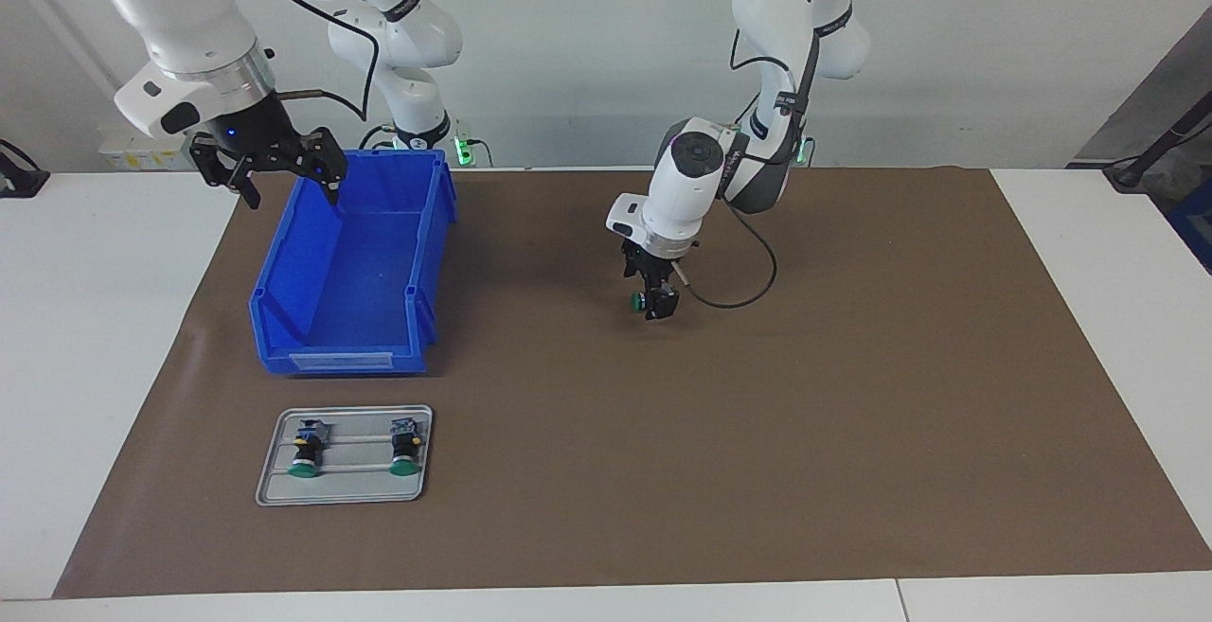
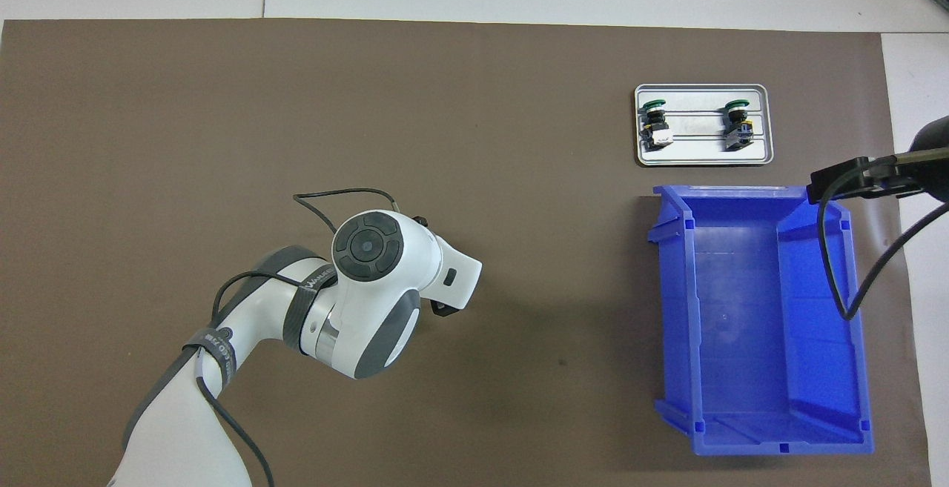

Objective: Place and press button with both arms
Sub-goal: 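Move the left gripper toward the green button on the table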

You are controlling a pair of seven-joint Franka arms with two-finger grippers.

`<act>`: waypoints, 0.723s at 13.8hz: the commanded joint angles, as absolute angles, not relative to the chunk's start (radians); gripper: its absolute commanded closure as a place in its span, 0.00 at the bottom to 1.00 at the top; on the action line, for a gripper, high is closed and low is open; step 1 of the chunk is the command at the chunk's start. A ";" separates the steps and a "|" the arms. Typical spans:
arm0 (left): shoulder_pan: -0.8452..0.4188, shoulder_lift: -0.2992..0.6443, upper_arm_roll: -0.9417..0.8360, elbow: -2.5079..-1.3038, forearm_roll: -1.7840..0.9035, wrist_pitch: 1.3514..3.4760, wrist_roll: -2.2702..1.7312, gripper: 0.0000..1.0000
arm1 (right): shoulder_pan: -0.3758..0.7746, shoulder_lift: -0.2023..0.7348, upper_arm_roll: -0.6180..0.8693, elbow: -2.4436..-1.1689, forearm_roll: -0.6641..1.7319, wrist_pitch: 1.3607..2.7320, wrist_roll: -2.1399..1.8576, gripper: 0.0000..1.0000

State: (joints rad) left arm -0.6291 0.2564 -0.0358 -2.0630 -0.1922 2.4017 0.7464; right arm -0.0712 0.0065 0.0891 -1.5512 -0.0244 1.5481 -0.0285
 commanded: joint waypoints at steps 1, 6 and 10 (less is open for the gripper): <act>-0.669 0.255 -0.017 -2.112 -0.212 2.434 0.769 0.12 | -0.060 -0.035 0.097 -1.594 -0.002 1.539 0.020 0.00; -0.670 0.256 -0.018 -2.132 -0.212 2.457 0.769 0.13 | -0.064 -0.032 0.097 -1.583 -0.005 1.554 0.020 0.00; -0.672 0.256 -0.018 -2.131 -0.212 2.457 0.758 0.38 | -0.064 -0.044 0.091 -1.580 -0.011 1.569 0.034 0.00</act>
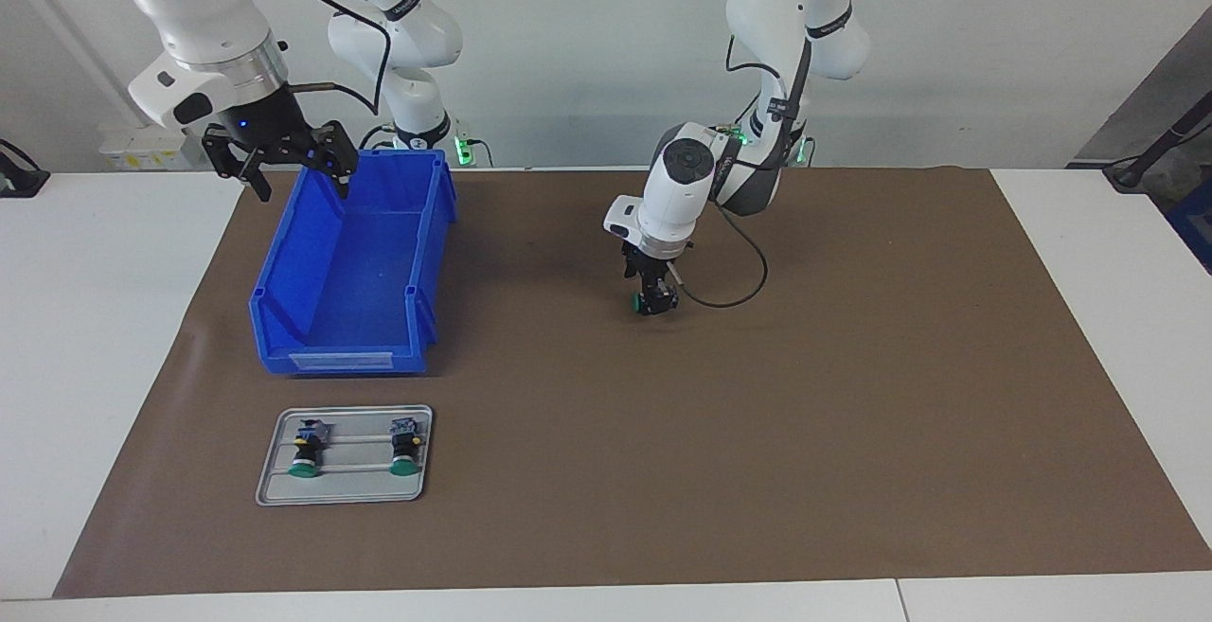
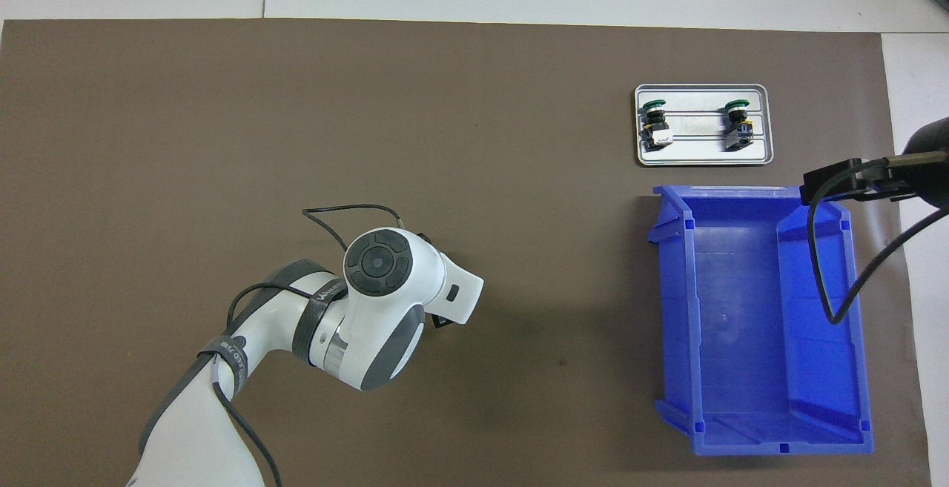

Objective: Place and press button with both arms
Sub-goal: 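Move the left gripper toward the green button on the table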

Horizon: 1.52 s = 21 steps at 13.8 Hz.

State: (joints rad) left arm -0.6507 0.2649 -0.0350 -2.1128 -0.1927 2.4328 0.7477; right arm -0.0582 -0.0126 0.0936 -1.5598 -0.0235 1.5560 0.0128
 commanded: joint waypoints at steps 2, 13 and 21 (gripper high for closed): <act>-0.672 0.256 -0.017 -2.126 -0.212 2.457 0.747 0.54 | -0.064 -0.049 0.086 -1.583 -0.015 1.565 0.035 0.00; -0.647 0.279 -0.017 -2.069 -0.215 2.453 0.735 1.00 | 0.048 -0.046 -0.034 -1.595 -0.014 1.543 0.094 0.00; -0.531 0.264 -0.018 -2.029 -0.683 2.459 1.052 1.00 | 0.049 -0.046 -0.032 -1.595 -0.003 1.545 0.089 0.00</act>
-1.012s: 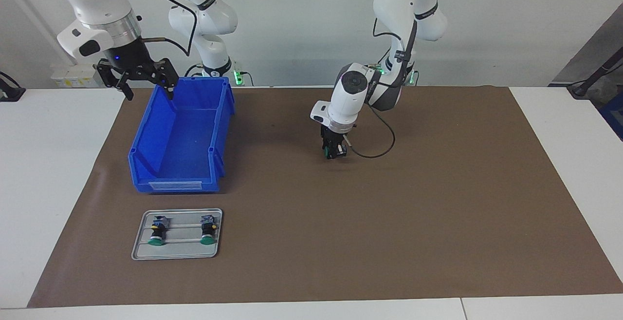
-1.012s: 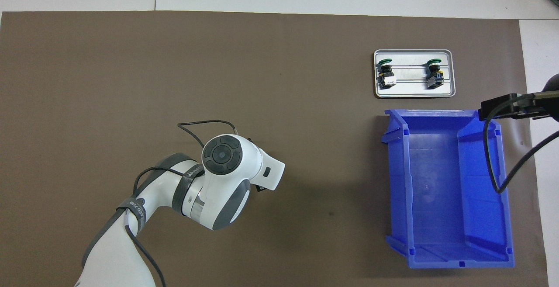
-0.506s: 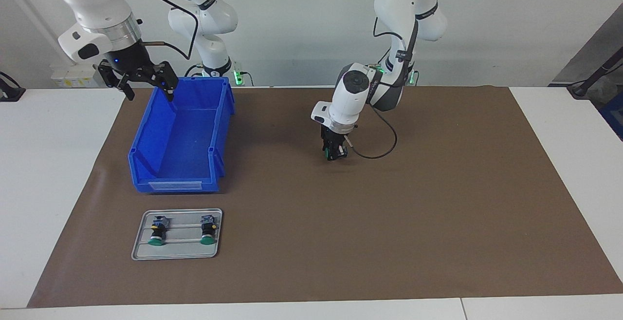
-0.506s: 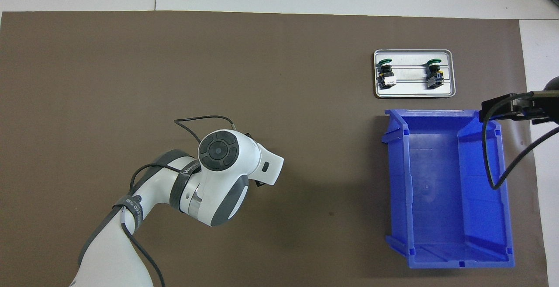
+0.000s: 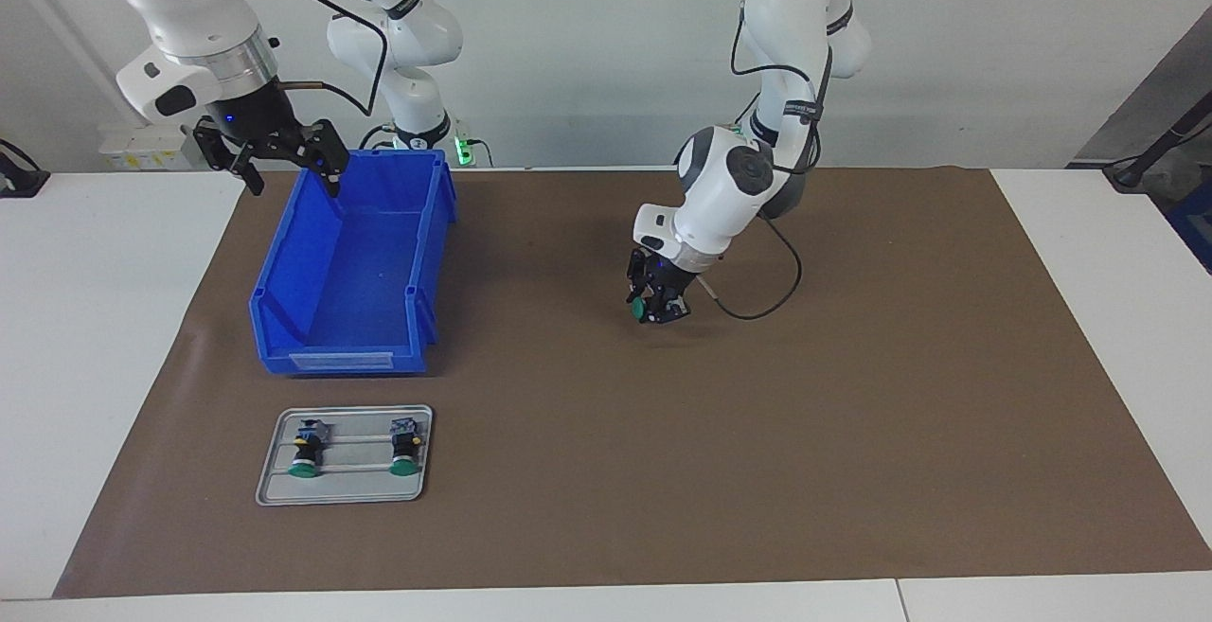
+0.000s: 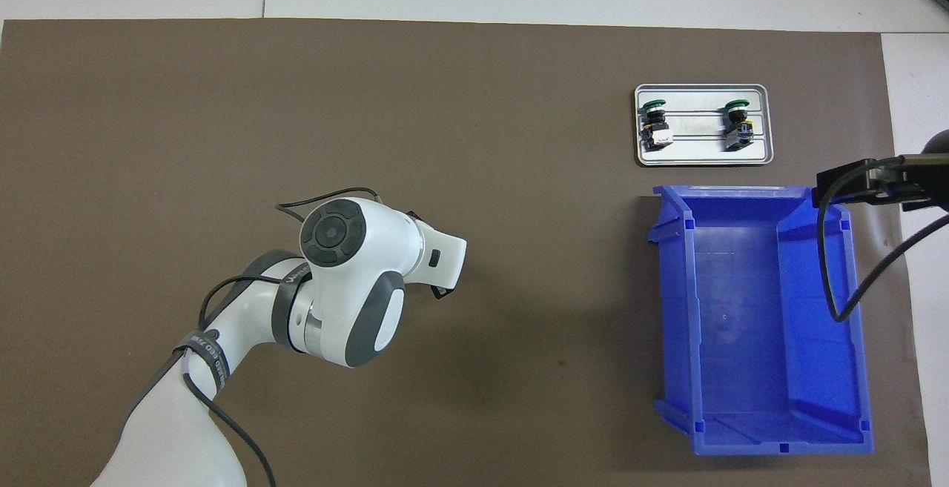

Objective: Place and press button with both arms
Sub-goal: 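Move the left gripper toward the green button on the table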

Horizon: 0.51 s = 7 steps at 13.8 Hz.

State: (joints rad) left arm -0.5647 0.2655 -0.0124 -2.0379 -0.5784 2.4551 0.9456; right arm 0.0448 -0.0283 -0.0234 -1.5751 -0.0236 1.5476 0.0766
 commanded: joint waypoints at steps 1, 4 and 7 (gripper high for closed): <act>-0.514 0.256 -0.020 -2.031 -0.749 2.456 1.110 1.00 | 0.049 -0.046 -0.032 -1.595 -0.003 1.545 0.089 0.00; -0.474 0.239 -0.020 -2.042 -0.903 2.444 1.256 1.00 | 0.049 -0.046 -0.032 -1.595 -0.003 1.545 0.089 0.00; -0.398 0.215 -0.020 -2.057 -1.037 2.327 1.426 1.00 | 0.049 -0.046 -0.032 -1.595 -0.003 1.545 0.089 0.00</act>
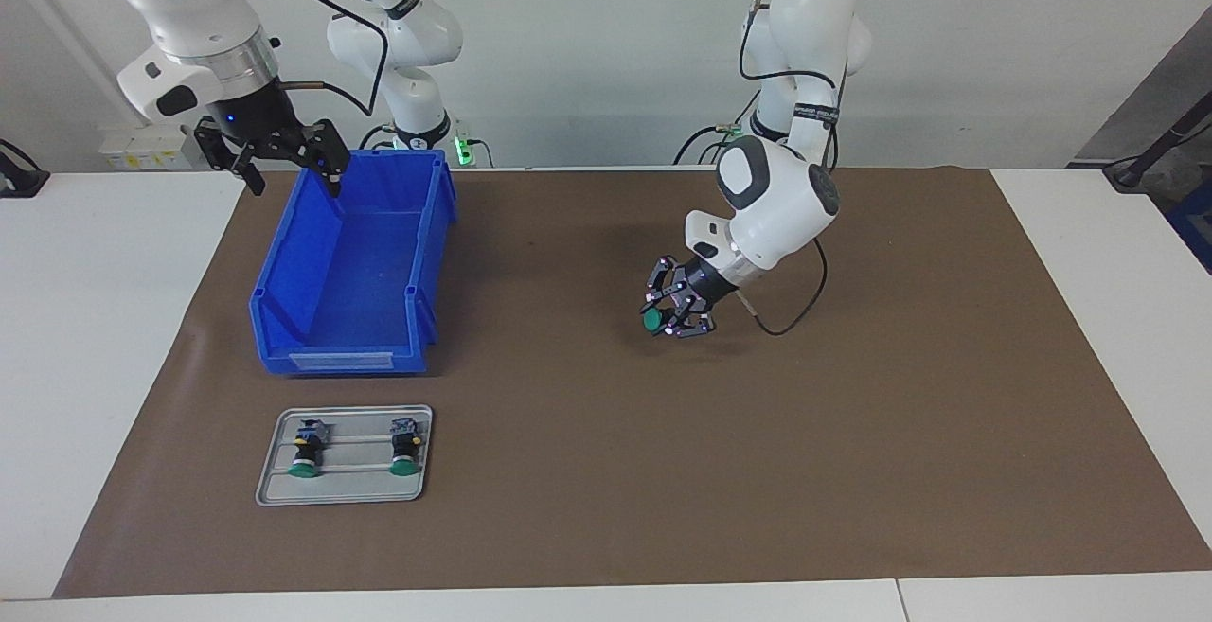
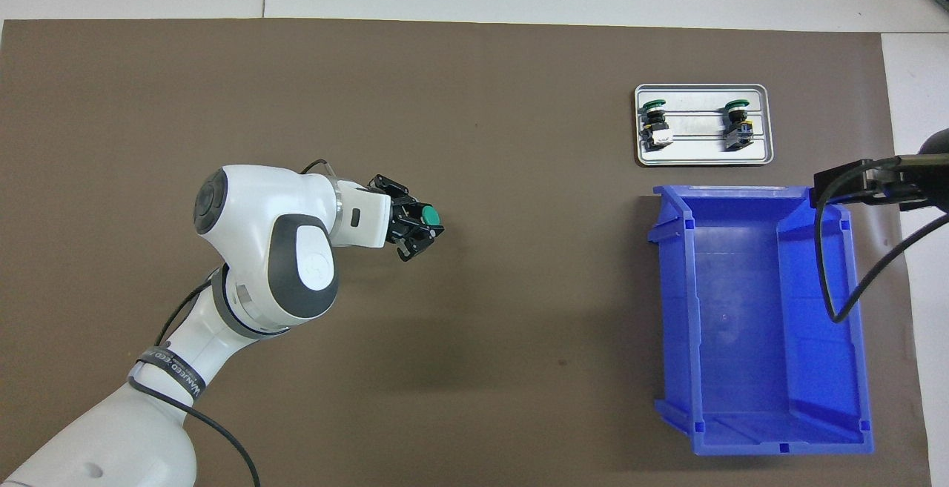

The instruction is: Place and press button with both arms

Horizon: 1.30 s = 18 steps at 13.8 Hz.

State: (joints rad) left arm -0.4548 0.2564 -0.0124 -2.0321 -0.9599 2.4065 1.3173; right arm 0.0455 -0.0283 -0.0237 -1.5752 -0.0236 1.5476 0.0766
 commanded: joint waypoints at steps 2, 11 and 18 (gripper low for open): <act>-0.359 0.193 -0.020 -2.092 -1.113 2.287 1.527 1.00 | 0.049 -0.046 -0.032 -1.595 -0.003 1.545 0.089 0.00; -0.232 0.126 -0.018 -2.227 -1.342 2.171 1.830 1.00 | 0.049 -0.046 -0.032 -1.595 -0.003 1.545 0.089 0.00; -0.126 0.077 -0.018 -2.299 -1.419 2.046 1.951 1.00 | 0.051 -0.046 -0.032 -1.595 -0.003 1.545 0.089 0.00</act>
State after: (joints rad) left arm -0.1576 0.1264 -0.0116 -2.2318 -1.3894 2.0727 1.8915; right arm 0.0459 -0.0283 -0.0237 -1.5753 -0.0236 1.5476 0.0766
